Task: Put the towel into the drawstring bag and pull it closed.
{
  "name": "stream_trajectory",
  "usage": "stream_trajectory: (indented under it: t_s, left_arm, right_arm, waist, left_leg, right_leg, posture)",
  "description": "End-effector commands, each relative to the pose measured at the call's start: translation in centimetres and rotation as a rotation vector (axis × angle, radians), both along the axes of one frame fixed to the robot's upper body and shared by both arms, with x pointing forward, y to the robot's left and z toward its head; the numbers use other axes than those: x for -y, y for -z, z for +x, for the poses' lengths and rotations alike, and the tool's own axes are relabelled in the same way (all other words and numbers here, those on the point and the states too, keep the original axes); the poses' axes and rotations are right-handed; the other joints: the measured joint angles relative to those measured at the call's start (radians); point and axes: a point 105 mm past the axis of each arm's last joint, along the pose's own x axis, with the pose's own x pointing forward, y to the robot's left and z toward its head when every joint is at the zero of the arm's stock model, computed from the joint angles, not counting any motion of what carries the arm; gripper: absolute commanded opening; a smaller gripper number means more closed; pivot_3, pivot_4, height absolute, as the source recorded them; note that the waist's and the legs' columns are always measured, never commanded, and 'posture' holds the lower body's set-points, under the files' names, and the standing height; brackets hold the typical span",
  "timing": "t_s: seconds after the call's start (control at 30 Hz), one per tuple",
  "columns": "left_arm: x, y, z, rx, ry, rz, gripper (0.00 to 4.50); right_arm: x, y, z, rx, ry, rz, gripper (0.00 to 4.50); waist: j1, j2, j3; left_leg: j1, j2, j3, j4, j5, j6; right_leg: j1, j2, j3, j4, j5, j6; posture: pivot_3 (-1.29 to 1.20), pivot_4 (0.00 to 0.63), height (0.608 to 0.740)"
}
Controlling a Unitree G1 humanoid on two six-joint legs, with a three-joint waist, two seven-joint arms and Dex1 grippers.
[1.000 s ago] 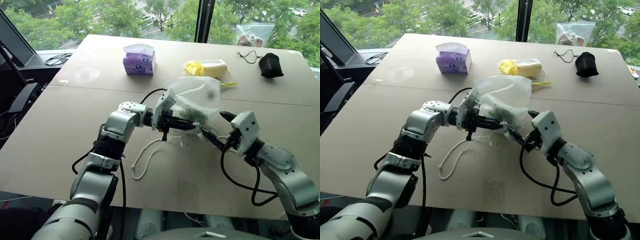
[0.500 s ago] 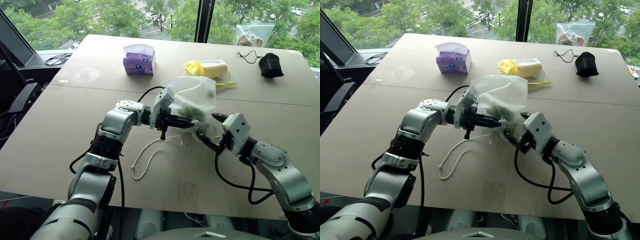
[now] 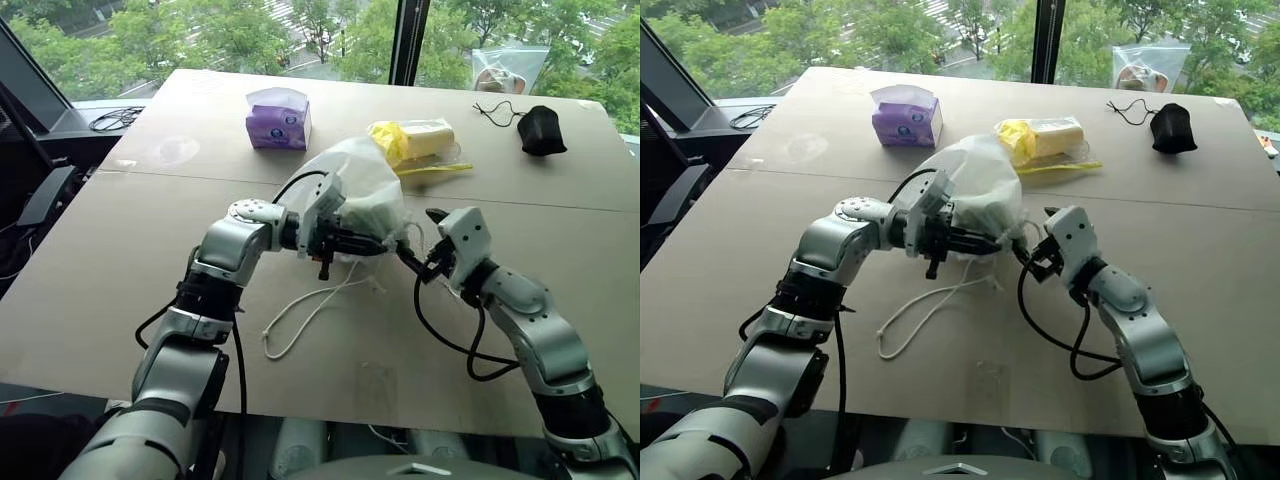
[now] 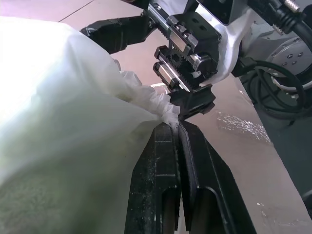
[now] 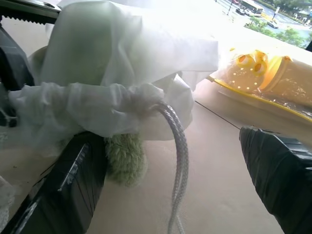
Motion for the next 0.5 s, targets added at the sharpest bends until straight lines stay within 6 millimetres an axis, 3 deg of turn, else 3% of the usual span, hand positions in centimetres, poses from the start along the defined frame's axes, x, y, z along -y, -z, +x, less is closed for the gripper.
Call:
stream_trajectory:
  t_s: [0.03, 0.3, 0.4, 0.5]
  left_arm:
    - [0.3, -1.2, -1.0, 0.026, 0.061, -0.029, 0.06]
    - [0.5, -2.2, -3.0, -0.071, 0.145, -0.071, 0.06]
    - [0.4, -2.2, -3.6, -0.109, 0.165, -0.069, 0.06]
    - [0.3, -2.2, -3.8, -0.12, 0.169, -0.064, 0.06]
  right_arm:
    - [0.3, -1.8, 0.9, 0.065, 0.056, 0.083, 4.44]
    - [-3.9, -0.9, 2.3, -0.025, -0.004, 0.289, 4.44]
    - [-7.2, -1.6, -0.2, -0.076, -0.27, 0.427, 4.44]
    - [-8.6, -1.1, -2.2, -0.078, -0.433, 0.355, 4.44]
  waist:
    - [0.0, 0.0, 0.0]
    - [-0.015, 0.0, 0.0]
    - [-0.021, 0.0, 0.0]
    - [-0.02, 0.0, 0.0]
  left_leg:
    - [0.0, 0.0, 0.0, 0.0, 0.0, 0.0]
    - [0.0, 0.001, 0.001, 0.0, 0.0, 0.0]
    - [0.0, 0.001, 0.0, 0.0, 0.0, 0.0]
    - [0.0, 0.001, 0.0, 0.0, 0.0, 0.0]
  right_leg:
    - [0.0, 0.0, 0.0, 0.0, 0.0, 0.0]
    - [-0.002, 0.0, 0.002, 0.004, 0.0, 0.0]
    - [-0.003, 0.0, 0.003, 0.004, 0.0, 0.0]
    - [-0.002, -0.001, 0.003, 0.004, 0.0, 0.0]
  posture:
    - [0.0, 0.15, 0.74]
    - [0.0, 0.15, 0.74]
    - [0.0, 0.15, 0.74]
    - [0.0, 0.15, 0.74]
